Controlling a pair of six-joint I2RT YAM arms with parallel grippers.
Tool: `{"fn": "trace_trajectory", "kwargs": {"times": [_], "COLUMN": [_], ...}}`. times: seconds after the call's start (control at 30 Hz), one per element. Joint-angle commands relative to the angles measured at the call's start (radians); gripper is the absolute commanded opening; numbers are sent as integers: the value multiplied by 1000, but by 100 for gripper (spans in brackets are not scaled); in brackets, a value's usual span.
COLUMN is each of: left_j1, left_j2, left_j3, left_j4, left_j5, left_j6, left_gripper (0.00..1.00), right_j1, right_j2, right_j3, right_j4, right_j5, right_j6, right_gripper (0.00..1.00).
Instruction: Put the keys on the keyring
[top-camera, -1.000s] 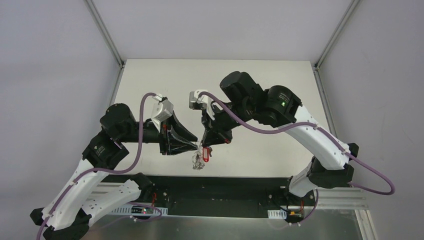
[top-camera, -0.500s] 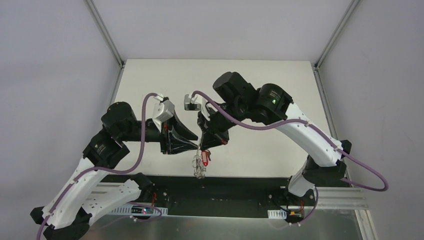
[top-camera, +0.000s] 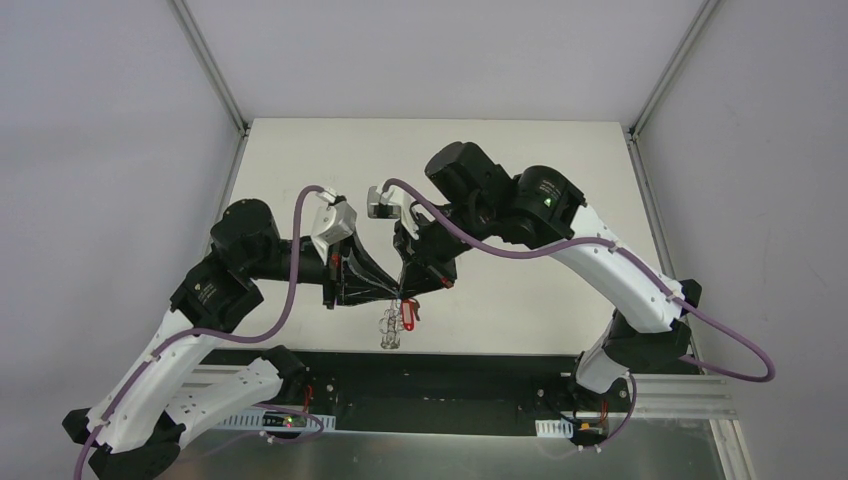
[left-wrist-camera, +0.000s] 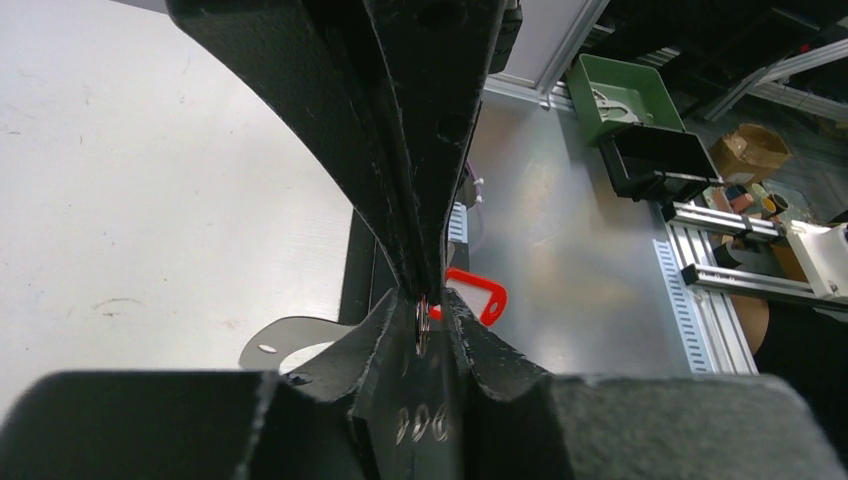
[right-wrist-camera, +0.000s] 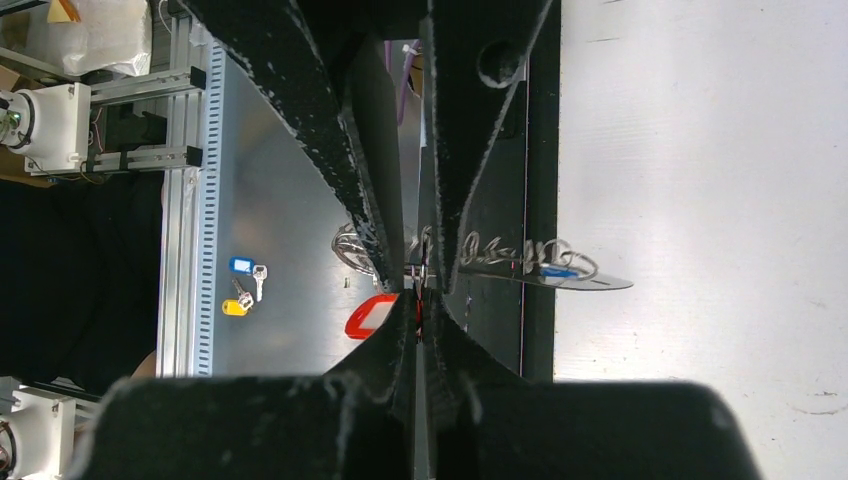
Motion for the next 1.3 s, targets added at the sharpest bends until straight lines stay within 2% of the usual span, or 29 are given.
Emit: {"fn": "trace_trajectory", "kwargs": {"times": [0.0, 0.07, 0.47, 0.6, 0.7, 0.83, 1.1, 1.27], "left_j1": [6, 5, 4, 3, 1, 1, 1, 1], "left_j2": [5, 13, 0, -18, -53, -110, -190, -197], "left_j3": [44, 51, 67, 64, 41, -23, -200, -229], "left_j4": [-11, -19, -27, -1, 75, 235, 643, 679], "left_j5": [42, 53, 30, 6, -28, -69, -150, -174], "left_j6": [21, 25, 71, 64, 38, -23, -181, -201], "left_gripper": [12, 0, 0, 0, 0, 0, 0, 0], "right_j1": [3, 5, 5, 4, 5, 7, 37, 52], "right_j2": [-18, -16, -39, -117, -216, -341, -406, -391], "right_j3": [50, 51, 9, -87, -199, -379, -471, -434], "right_j4": [22, 24, 55, 163, 273, 422, 550, 596], "right_j5": [-15, -15, -1, 41, 107, 145, 197, 183], "right_j6": [20, 22, 21, 36, 40, 4, -109, -90], "right_gripper": [0, 0, 0, 21, 35, 44, 46, 46]}}
